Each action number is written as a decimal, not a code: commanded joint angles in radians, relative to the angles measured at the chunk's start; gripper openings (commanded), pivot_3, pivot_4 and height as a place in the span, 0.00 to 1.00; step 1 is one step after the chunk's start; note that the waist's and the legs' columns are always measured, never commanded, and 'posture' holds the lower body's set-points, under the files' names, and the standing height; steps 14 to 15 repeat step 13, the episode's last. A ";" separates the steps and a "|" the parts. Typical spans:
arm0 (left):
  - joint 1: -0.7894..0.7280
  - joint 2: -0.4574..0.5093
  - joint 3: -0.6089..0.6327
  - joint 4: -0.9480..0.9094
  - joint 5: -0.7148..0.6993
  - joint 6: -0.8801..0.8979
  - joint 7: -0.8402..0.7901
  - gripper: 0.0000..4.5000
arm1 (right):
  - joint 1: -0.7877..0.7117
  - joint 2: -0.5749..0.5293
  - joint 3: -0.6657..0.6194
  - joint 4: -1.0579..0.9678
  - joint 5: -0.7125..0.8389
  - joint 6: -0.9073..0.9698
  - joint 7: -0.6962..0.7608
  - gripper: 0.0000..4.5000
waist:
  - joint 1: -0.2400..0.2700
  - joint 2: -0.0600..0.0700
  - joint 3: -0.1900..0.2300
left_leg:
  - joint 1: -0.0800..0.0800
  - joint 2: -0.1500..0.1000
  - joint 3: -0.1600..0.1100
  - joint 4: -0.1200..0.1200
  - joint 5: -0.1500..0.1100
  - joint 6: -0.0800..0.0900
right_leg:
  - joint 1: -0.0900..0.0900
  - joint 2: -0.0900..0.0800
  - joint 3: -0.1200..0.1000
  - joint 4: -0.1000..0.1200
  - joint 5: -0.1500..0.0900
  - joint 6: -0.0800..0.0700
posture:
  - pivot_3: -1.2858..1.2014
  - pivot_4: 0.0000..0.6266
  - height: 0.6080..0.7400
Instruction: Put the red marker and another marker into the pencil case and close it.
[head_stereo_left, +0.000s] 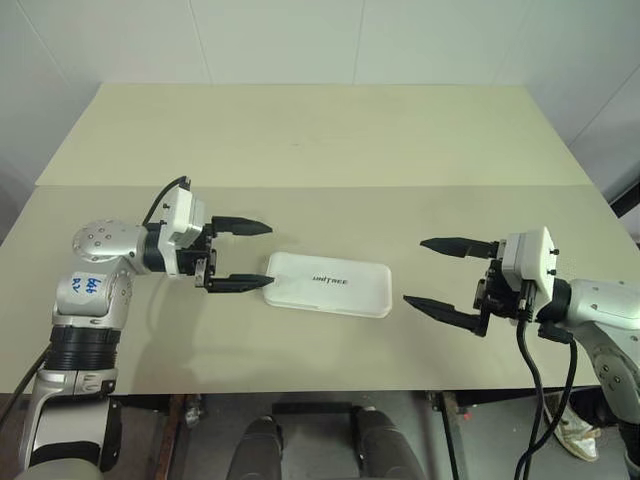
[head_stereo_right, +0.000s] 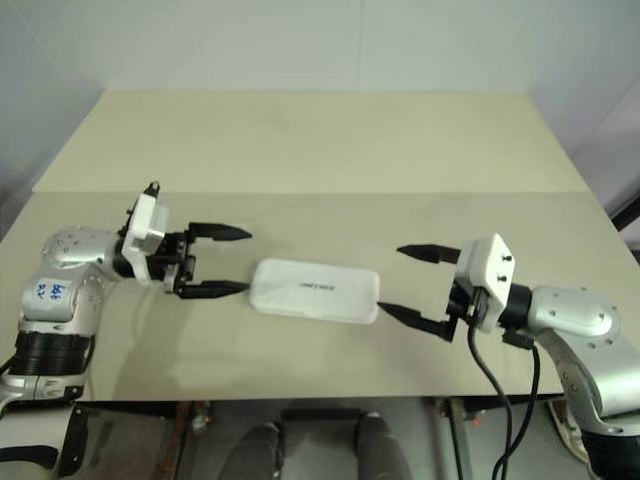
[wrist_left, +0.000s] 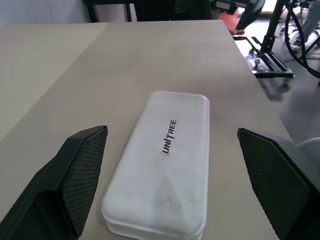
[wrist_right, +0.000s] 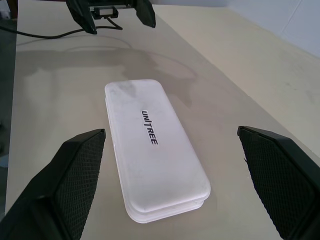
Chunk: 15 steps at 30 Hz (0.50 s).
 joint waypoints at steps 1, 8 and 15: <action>0.014 0.021 0.021 -0.042 -0.009 -0.028 0.015 0.99 | -0.032 -0.014 -0.002 0.027 -0.002 -0.030 0.034 1.00 | 0.000 0.000 0.000 | 0.000 0.000 0.000 0.000 0.000 0.000 | 0.000 0.000 0.000 0.000 0.000 0.000 | 0.52 0.24 1.00; 0.004 0.020 -0.005 -0.041 -0.008 -0.038 0.003 0.99 | -0.075 -0.045 0.005 0.145 -0.046 -0.102 0.125 1.00 | 0.001 0.000 0.000 | 0.000 0.000 0.000 0.001 0.000 0.000 | 0.000 0.000 0.000 0.000 0.000 0.000 | 0.52 0.24 1.00; 0.008 0.033 0.010 -0.047 -0.014 -0.038 0.004 0.99 | -0.113 0.003 0.027 0.191 -0.048 -0.118 0.111 1.00 | 0.001 0.000 0.000 | 0.000 0.000 0.000 0.000 0.000 0.000 | 0.000 0.000 0.000 0.000 0.000 0.000 | 0.52 0.24 1.00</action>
